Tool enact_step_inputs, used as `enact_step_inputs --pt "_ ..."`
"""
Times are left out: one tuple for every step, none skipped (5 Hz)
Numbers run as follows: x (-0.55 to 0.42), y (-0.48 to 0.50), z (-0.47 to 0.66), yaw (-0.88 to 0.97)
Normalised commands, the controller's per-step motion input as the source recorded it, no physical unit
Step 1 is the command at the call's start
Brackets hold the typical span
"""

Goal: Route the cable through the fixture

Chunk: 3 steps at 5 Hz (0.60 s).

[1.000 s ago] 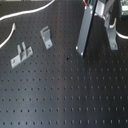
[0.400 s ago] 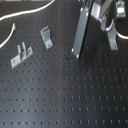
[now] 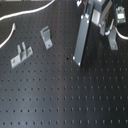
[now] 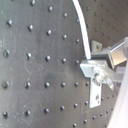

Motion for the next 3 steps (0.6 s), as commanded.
enact_step_inputs --pt "0.005 0.151 0.25 0.14" --pt "0.166 0.19 0.28 0.13" --pt "0.218 0.259 0.05 0.16"
